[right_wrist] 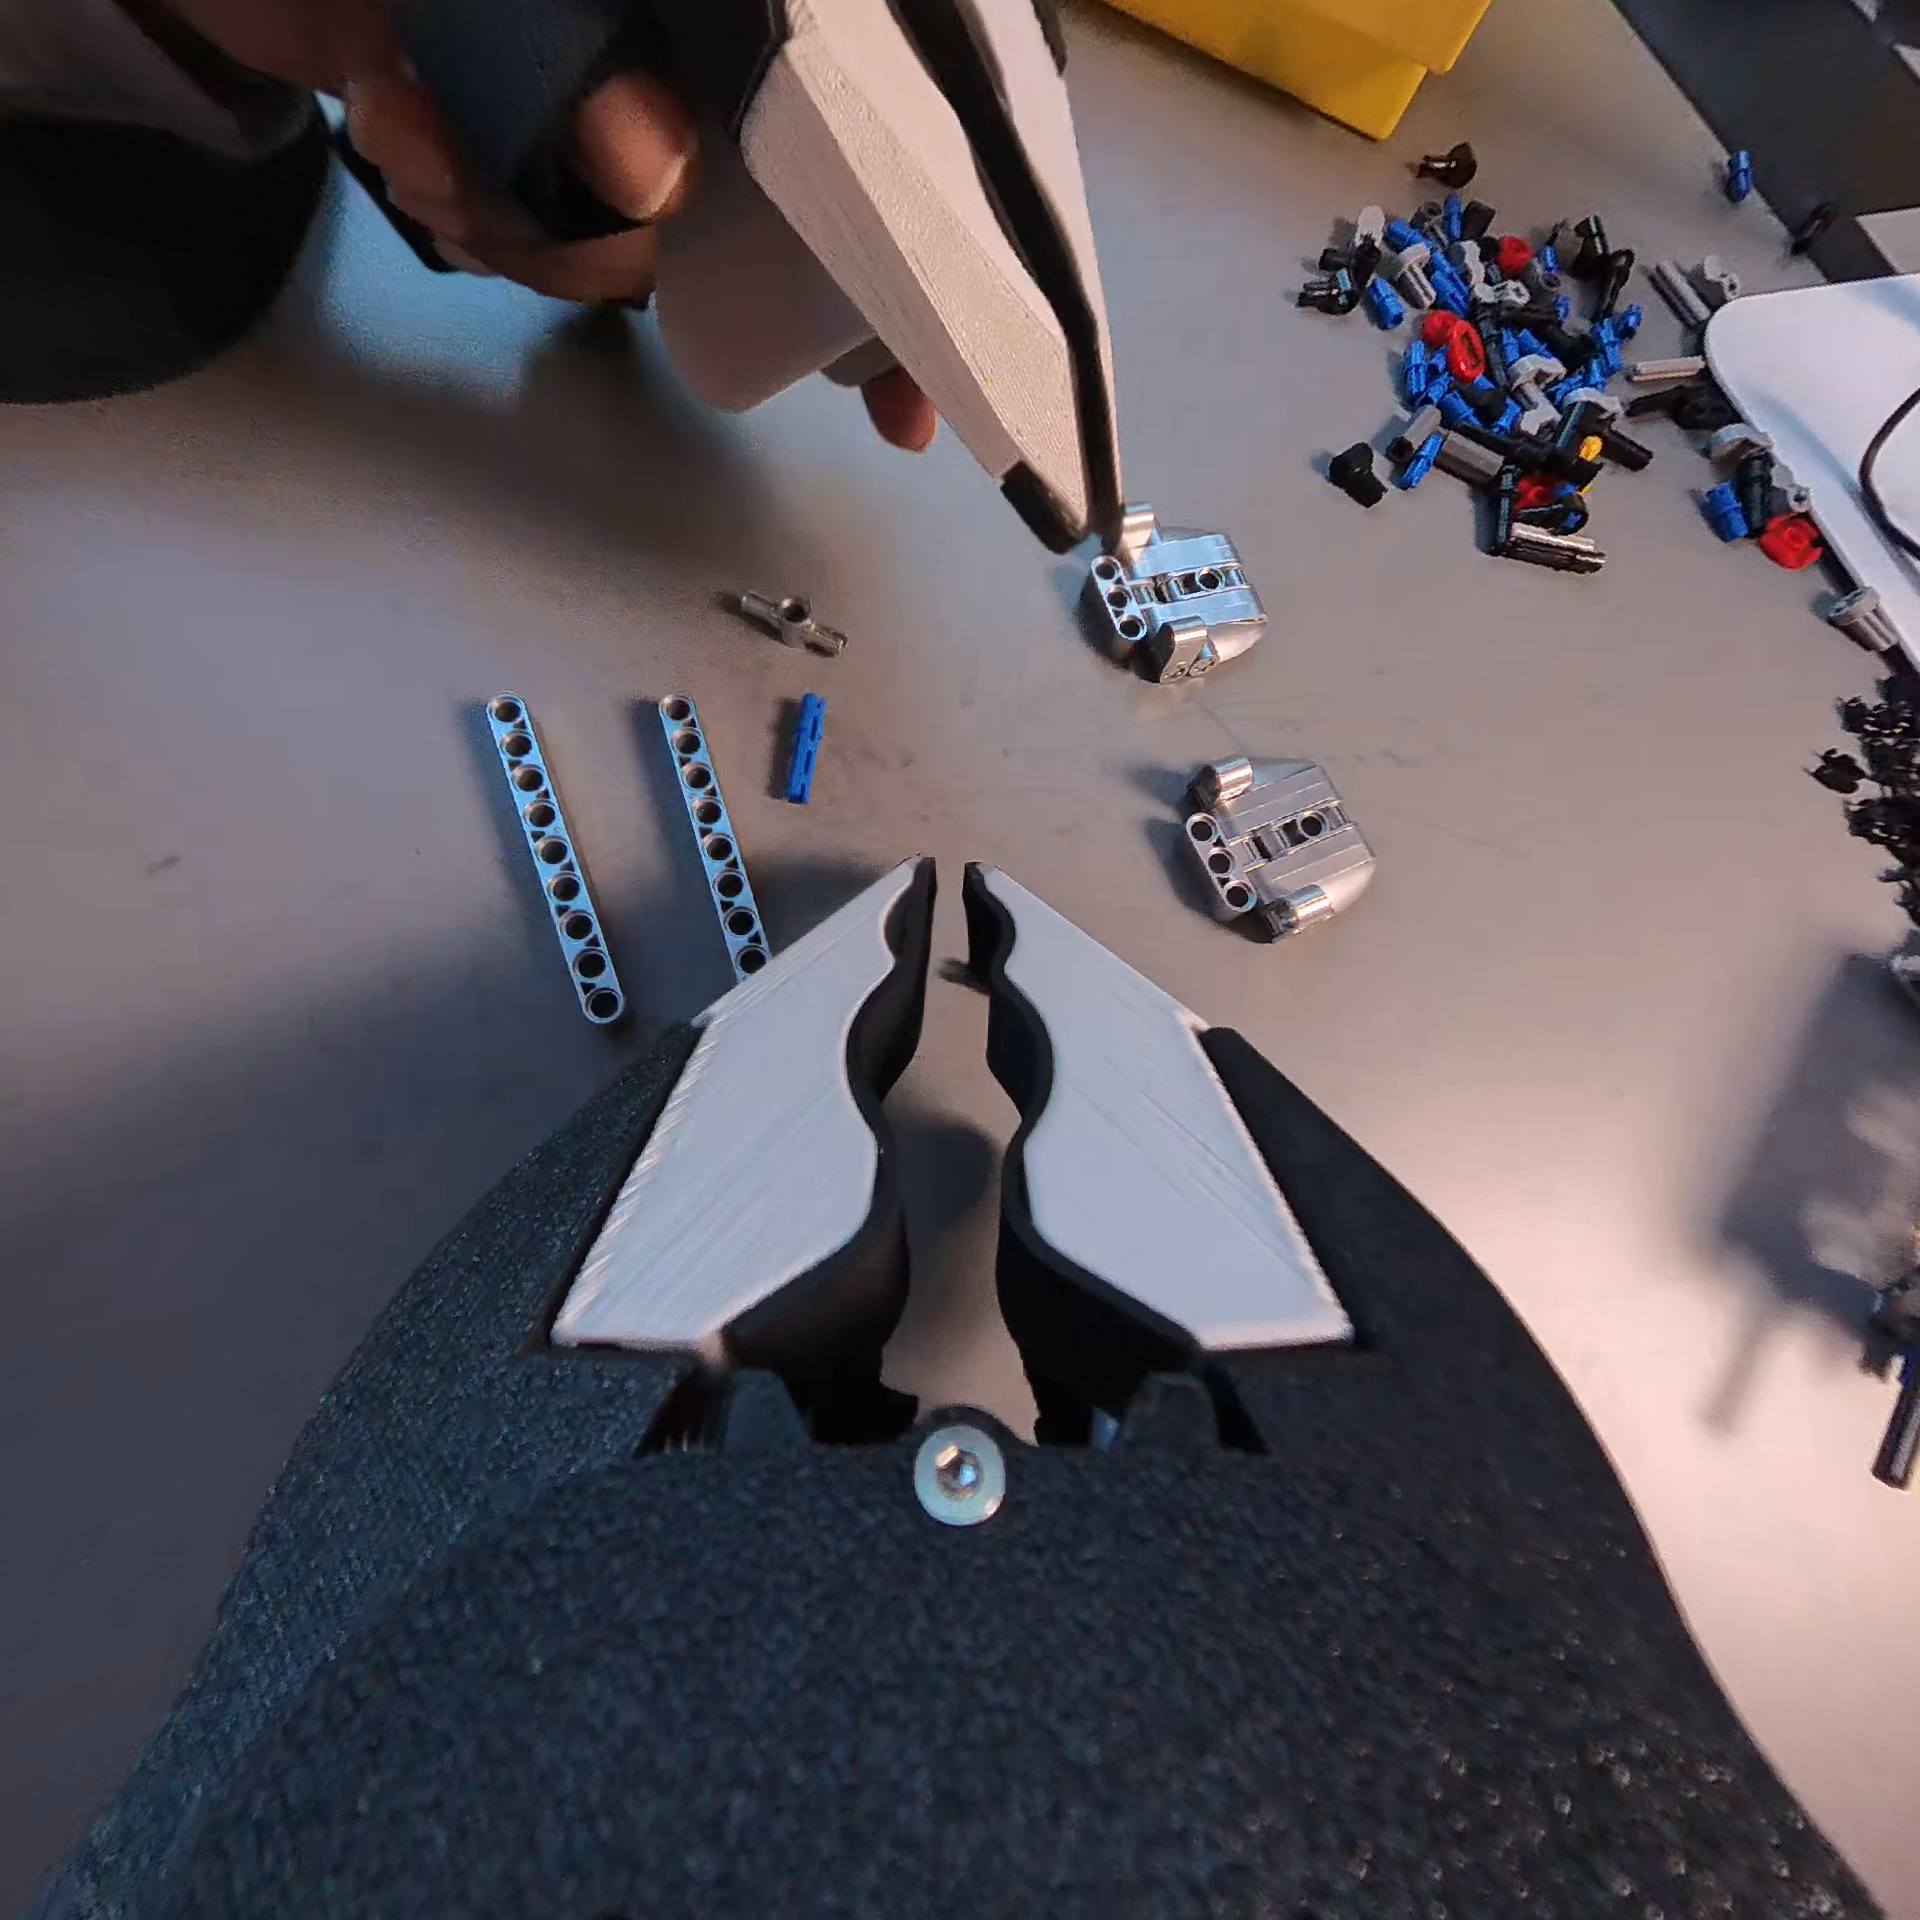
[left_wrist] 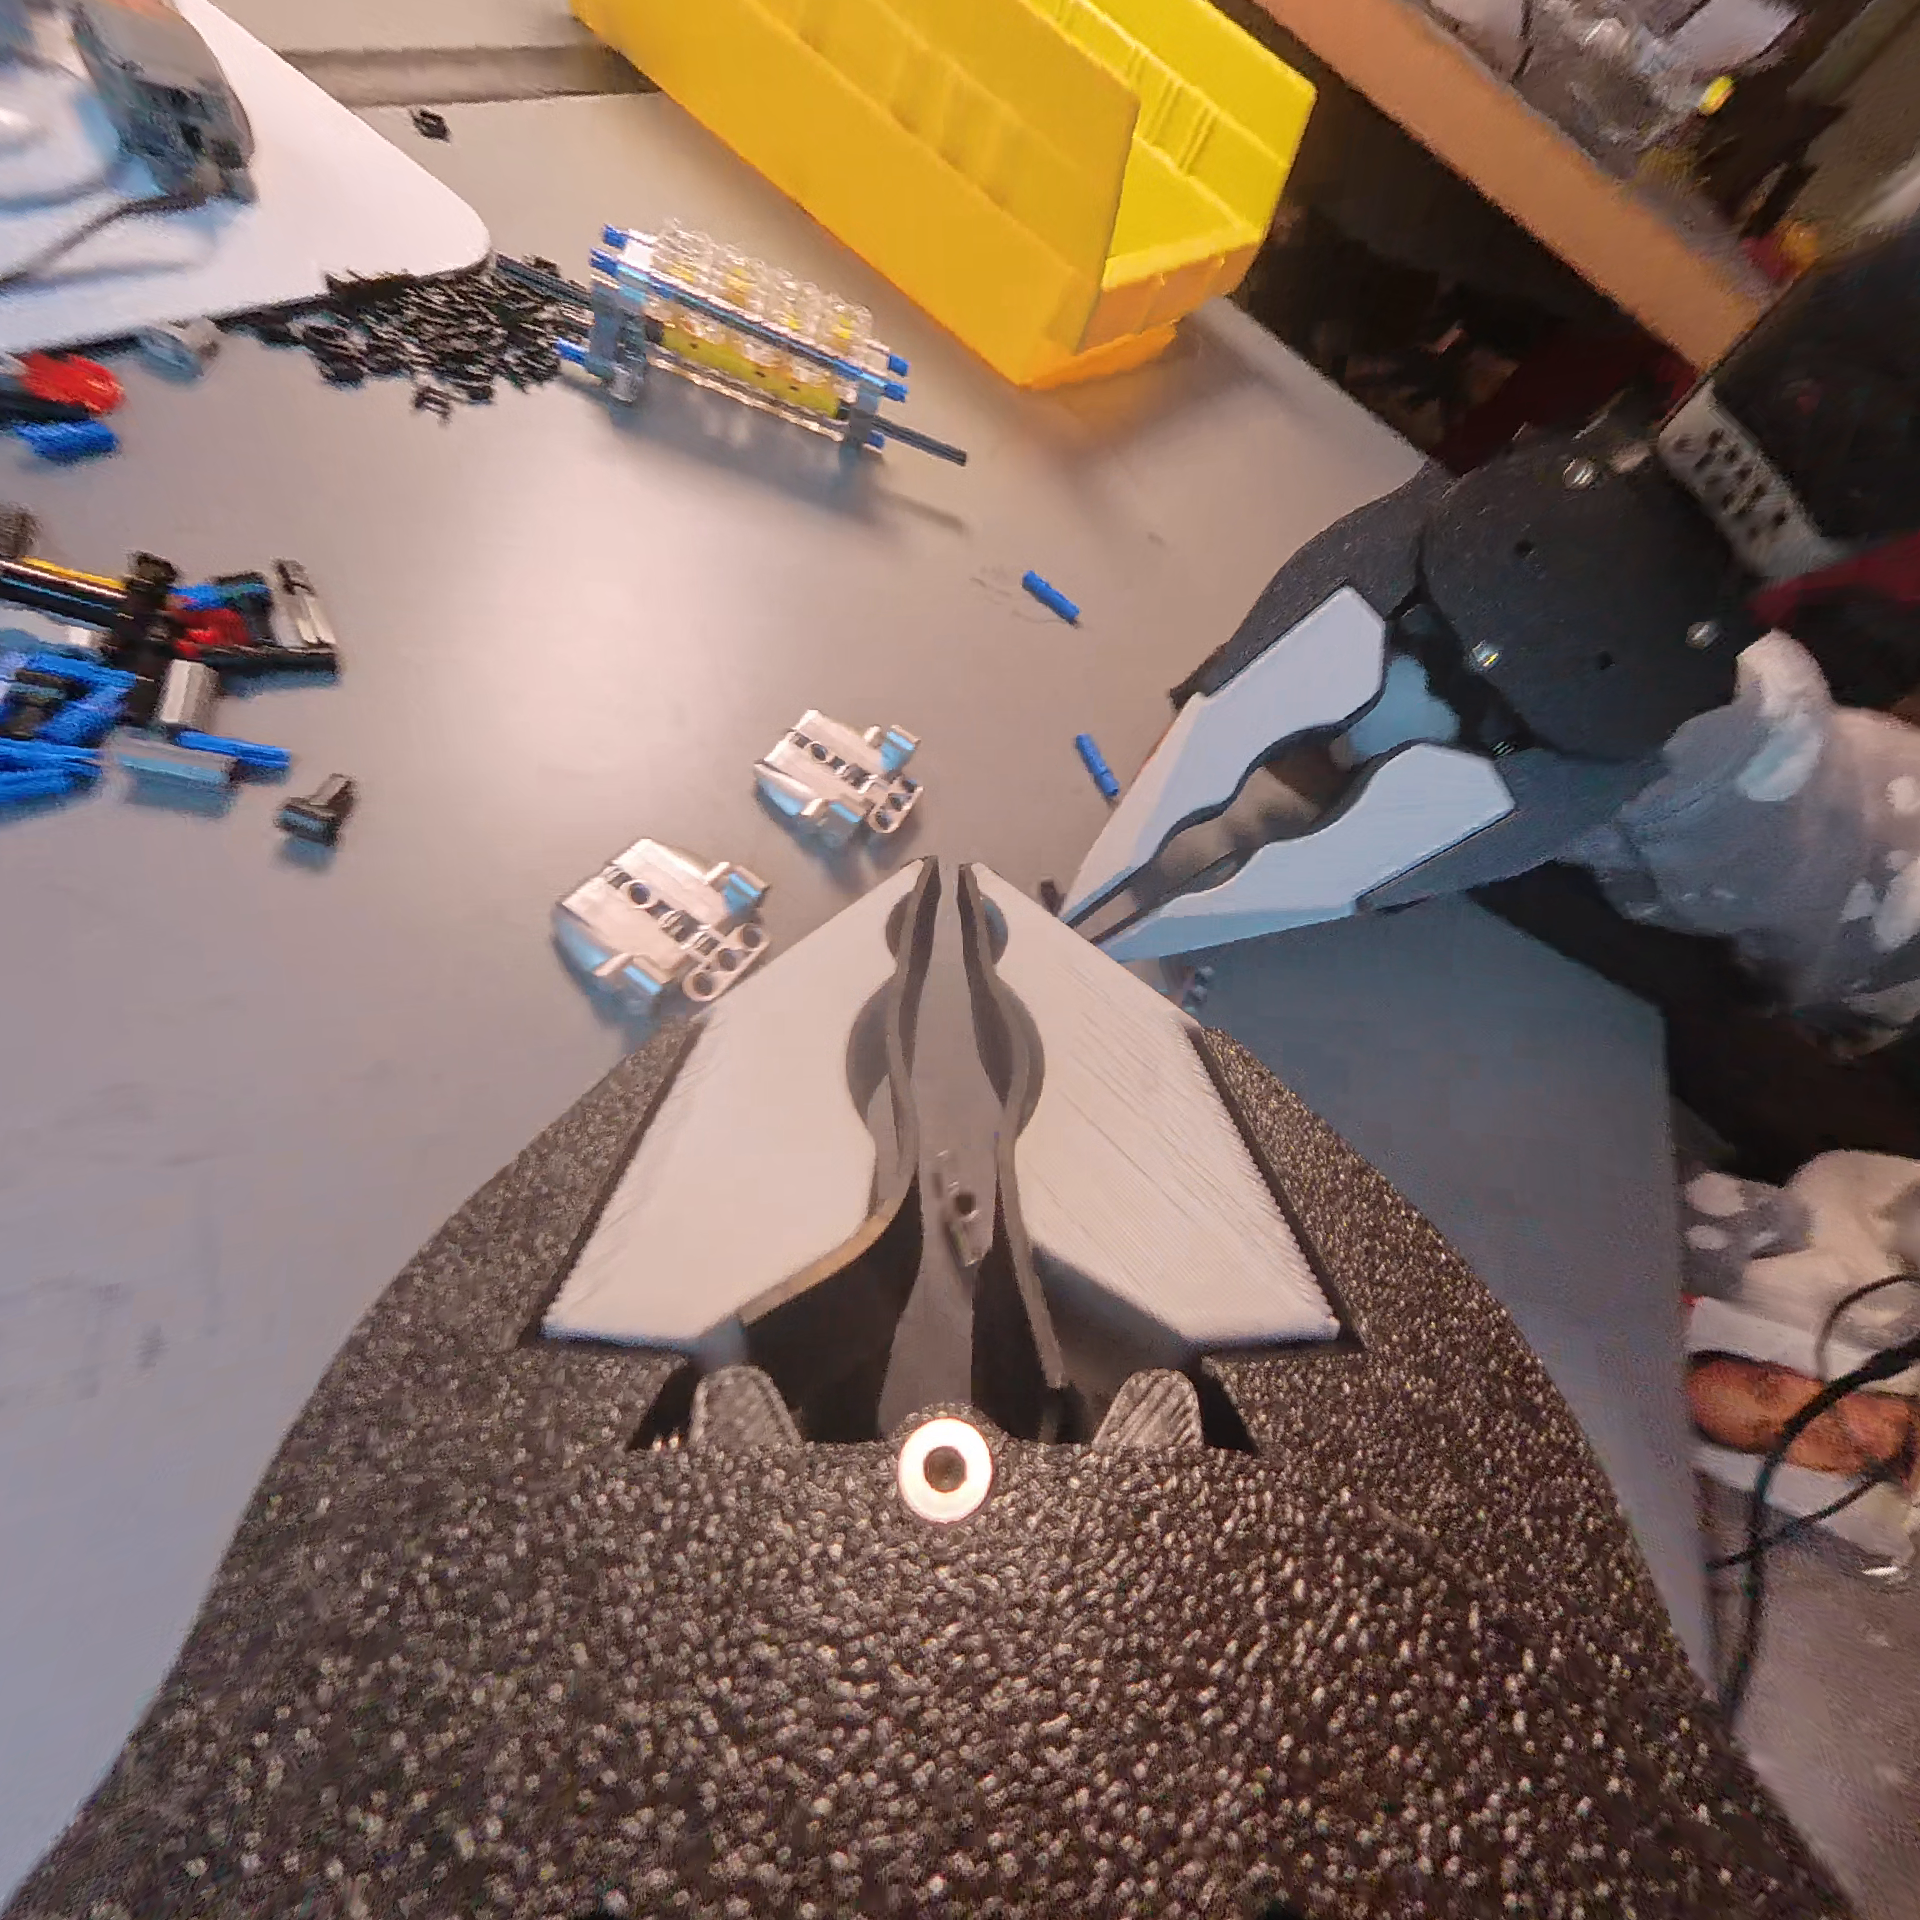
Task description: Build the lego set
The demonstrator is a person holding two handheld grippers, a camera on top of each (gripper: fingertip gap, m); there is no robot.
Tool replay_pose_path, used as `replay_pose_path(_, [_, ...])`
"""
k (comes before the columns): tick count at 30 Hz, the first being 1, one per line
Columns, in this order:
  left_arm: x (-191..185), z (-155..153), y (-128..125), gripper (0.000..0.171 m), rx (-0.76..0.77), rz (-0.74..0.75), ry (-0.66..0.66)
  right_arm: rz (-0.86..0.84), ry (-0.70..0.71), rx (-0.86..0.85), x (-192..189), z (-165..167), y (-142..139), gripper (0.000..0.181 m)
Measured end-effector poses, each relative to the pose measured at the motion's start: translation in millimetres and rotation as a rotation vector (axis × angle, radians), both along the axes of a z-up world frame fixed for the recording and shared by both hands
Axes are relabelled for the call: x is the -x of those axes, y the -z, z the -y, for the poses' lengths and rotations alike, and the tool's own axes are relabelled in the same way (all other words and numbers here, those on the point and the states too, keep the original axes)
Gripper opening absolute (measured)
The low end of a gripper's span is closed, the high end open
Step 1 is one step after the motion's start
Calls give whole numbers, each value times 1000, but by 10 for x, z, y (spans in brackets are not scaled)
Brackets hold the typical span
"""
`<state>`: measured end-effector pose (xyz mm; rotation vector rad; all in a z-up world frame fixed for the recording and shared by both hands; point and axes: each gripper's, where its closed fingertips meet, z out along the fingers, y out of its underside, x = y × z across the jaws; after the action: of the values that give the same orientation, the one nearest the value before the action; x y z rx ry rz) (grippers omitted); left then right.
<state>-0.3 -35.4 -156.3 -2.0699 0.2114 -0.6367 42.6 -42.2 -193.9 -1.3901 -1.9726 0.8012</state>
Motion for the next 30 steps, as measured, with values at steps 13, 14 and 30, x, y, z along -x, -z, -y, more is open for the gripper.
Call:
replay_pose_path(13, [-137, 499, 324, 20, -41, -465, 366, 3, -40, 5, -40, 44, -7, 15])
replay_pose_path(14, [-155, 515, 322, 20, -41, -462, 379, -1, -35, 9, -48, 32, -15, 15])
replay_pose_path(30, [-265, 566, 517, 2, 26, -592, 479, -2, -70, 3, -102, 70, -3, 15])
